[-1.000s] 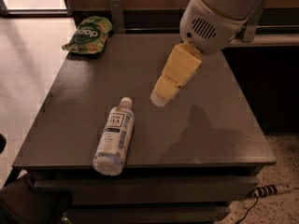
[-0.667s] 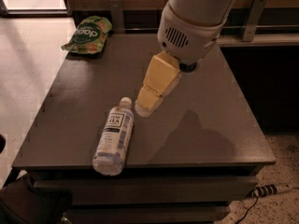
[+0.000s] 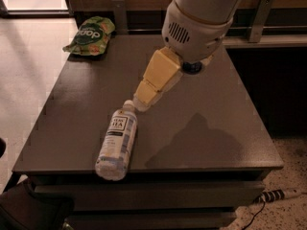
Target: Move blue plastic bottle near green rice chip bag
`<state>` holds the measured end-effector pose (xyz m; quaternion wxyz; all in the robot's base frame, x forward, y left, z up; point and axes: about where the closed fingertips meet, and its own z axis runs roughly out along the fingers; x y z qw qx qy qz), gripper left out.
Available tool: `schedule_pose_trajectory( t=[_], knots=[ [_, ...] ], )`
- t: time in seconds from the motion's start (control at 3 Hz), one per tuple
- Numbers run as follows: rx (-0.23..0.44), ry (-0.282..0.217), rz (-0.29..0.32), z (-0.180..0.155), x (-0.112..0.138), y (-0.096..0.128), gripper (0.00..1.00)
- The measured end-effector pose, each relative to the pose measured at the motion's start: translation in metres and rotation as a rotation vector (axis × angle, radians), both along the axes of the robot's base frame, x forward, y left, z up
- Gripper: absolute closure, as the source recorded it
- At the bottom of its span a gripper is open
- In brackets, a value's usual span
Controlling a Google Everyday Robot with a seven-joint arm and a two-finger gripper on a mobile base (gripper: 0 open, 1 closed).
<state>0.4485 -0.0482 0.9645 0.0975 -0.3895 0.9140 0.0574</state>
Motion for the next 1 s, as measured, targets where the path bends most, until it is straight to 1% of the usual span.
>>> schedule_pose_trajectory(
  t=[0.33, 0.67, 1.0],
  knots=[
    [0.045, 0.090, -0.075, -0.015, 0.011, 0.001, 0.00],
    [0.055, 0.202, -0.231, -0.036, 0.016, 0.012, 0.00],
    [0.022, 0.273, -0.373, -0.050, 0.013, 0.030, 0.00]
  ],
)
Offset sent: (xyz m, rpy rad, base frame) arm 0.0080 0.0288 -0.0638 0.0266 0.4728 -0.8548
